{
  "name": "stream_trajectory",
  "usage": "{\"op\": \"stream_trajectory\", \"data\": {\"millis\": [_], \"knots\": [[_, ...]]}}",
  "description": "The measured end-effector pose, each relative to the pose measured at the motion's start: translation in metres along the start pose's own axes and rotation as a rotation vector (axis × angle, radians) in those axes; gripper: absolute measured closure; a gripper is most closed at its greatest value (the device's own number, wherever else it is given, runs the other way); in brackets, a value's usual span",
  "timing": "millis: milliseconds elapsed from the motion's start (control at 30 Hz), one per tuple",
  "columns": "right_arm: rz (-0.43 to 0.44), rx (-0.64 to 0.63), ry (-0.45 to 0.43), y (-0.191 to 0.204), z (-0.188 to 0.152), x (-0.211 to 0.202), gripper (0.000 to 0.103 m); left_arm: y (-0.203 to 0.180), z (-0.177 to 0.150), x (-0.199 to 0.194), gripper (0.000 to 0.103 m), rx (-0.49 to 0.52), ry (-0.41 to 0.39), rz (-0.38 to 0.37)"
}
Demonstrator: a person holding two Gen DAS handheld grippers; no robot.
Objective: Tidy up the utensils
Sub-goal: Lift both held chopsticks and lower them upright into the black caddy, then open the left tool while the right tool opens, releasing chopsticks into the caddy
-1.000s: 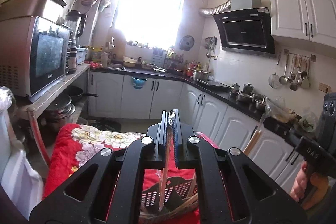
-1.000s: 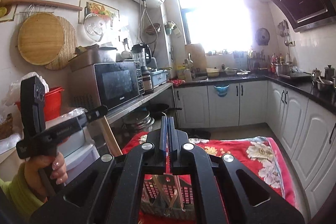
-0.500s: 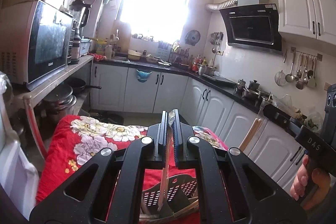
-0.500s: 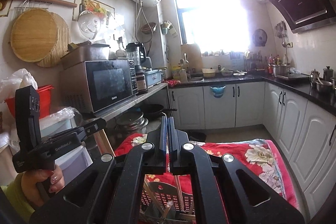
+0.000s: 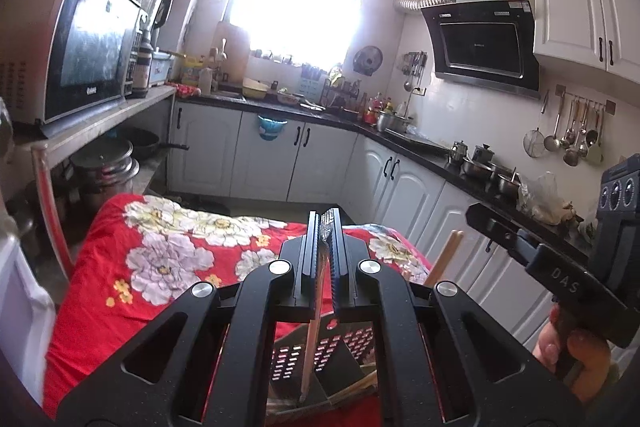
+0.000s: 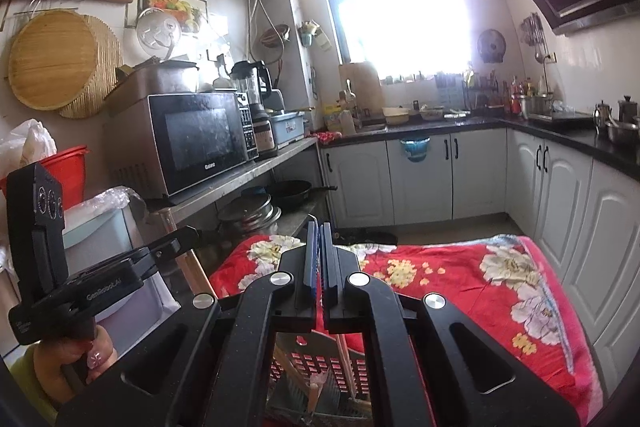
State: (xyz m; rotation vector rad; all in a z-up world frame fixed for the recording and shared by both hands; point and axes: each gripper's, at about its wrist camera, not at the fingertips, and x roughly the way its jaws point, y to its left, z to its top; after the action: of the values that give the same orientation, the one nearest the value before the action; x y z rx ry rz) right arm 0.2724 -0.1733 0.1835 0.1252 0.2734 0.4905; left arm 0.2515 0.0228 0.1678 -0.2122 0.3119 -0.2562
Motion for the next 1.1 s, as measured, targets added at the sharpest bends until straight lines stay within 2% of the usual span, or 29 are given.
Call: {"op": "stream_trajectory", "data": {"millis": [567, 1100], "knots": [[0.009, 0.061, 0.051, -0.008, -0.037, 0.008, 0.101, 0.005, -0.033, 0.013, 0.100, -0.044, 0.066, -0.012], [-0.051, 0.076, 0.096, -0.012, -0.058, -0.007, 0.101, 0.008, -0.050, 0.006, 0.100, -0.047, 0.099, 0.001]]}}
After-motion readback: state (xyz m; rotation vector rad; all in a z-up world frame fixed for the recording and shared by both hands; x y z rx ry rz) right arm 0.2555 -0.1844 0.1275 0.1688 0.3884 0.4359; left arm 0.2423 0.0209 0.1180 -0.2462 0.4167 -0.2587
